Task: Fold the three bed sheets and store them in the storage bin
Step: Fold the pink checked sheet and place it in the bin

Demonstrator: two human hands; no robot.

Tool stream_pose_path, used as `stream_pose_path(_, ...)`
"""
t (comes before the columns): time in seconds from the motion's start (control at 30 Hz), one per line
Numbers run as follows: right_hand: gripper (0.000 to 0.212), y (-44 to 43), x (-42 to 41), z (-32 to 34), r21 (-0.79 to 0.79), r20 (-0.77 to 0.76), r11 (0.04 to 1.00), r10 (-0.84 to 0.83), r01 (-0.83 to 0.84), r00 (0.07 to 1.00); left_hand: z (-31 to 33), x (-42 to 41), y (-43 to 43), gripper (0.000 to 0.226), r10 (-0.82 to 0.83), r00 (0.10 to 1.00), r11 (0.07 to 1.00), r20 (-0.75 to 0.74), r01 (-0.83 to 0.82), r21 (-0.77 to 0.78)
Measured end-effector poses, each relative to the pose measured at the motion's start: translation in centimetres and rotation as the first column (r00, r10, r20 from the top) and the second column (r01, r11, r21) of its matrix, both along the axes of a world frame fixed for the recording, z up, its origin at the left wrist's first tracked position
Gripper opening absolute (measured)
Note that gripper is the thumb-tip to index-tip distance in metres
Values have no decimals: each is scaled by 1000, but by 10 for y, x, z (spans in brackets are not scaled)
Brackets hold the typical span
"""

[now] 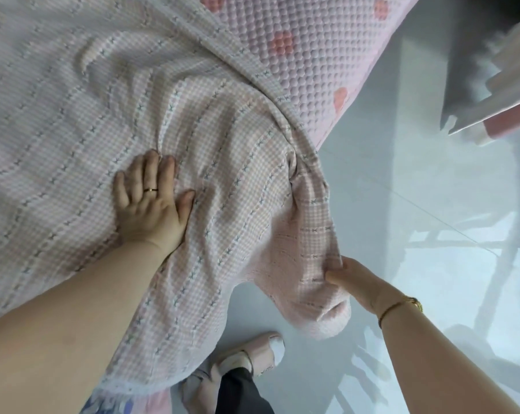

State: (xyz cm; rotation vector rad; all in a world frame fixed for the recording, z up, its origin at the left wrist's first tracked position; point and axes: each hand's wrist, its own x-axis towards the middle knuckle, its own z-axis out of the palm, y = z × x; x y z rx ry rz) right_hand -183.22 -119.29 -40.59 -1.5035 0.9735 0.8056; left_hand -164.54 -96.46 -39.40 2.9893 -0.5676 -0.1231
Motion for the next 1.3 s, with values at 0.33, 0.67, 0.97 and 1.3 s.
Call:
stream_pose_path(0.33, 20, 34, -98, 85, 7, 92, 906, -423, 424, 902, 63, -69, 7, 63, -72, 965, 940, -251, -18, -340)
stream_pose_path(0.67, 10, 57, -93, 227, 246, 352, 802, -597, 544, 720, 165, -277, -25, 83, -478, 785, 726, -395, 101, -680)
stream_pose_path(0.97, 67, 20, -121, 284, 121, 533, 991, -15, -58, 846, 207, -302, -80, 28, -55, 983, 629, -174, -102, -771)
stream_pose_path(1.3, 44, 14, -111, 323, -223, 675, 965, 253, -135, 693, 202, -343, -114, 70, 254, 966, 717, 51, -153, -680)
